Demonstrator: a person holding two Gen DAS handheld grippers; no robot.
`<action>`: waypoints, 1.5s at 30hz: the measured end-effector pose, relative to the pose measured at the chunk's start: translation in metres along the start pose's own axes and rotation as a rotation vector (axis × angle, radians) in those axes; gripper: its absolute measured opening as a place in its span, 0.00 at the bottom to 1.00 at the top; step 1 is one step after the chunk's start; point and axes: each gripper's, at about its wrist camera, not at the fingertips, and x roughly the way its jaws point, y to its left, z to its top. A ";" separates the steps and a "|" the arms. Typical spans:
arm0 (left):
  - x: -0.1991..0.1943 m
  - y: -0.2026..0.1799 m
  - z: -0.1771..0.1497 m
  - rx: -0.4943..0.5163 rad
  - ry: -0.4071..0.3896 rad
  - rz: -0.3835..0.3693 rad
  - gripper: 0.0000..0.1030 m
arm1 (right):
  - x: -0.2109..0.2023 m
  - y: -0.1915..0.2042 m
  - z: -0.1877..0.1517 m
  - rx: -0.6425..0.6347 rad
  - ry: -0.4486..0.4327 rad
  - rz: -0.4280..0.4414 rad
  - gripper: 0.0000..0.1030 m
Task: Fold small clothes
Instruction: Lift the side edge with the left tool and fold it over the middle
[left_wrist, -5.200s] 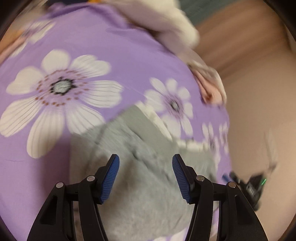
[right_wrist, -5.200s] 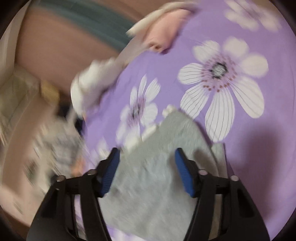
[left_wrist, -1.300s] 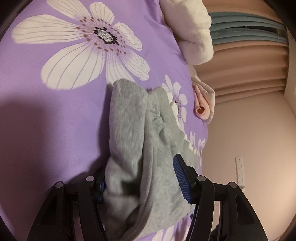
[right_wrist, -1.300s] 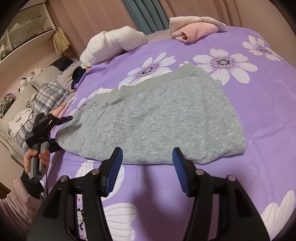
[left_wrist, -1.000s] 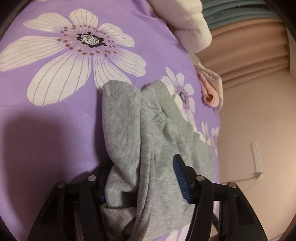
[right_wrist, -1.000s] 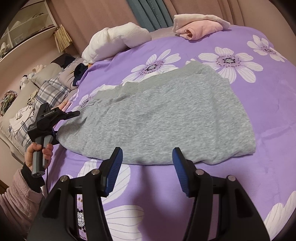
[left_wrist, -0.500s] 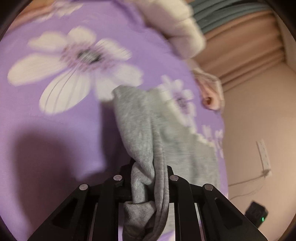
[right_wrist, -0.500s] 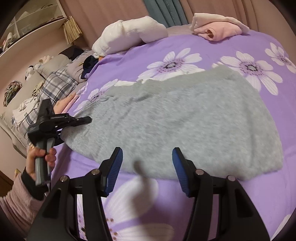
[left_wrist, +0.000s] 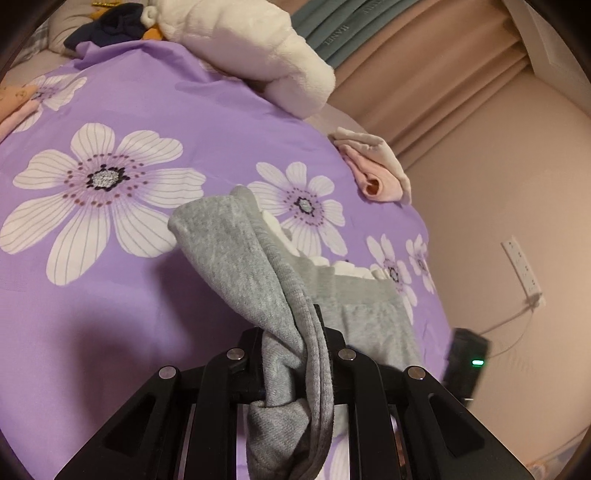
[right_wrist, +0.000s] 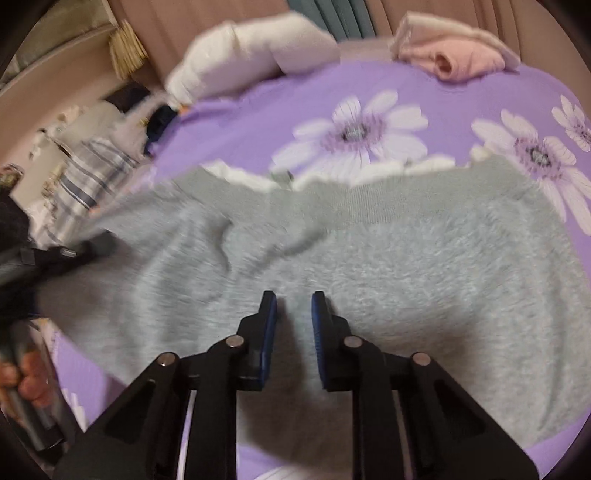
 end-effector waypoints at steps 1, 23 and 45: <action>0.001 -0.003 0.000 0.006 0.002 -0.002 0.14 | 0.004 0.001 -0.001 -0.018 0.003 -0.010 0.17; 0.011 -0.066 -0.003 0.166 0.019 0.034 0.14 | -0.032 0.003 -0.026 -0.017 0.008 0.166 0.18; 0.130 -0.145 -0.073 0.449 0.313 0.072 0.54 | -0.039 -0.125 -0.023 0.708 -0.083 0.700 0.77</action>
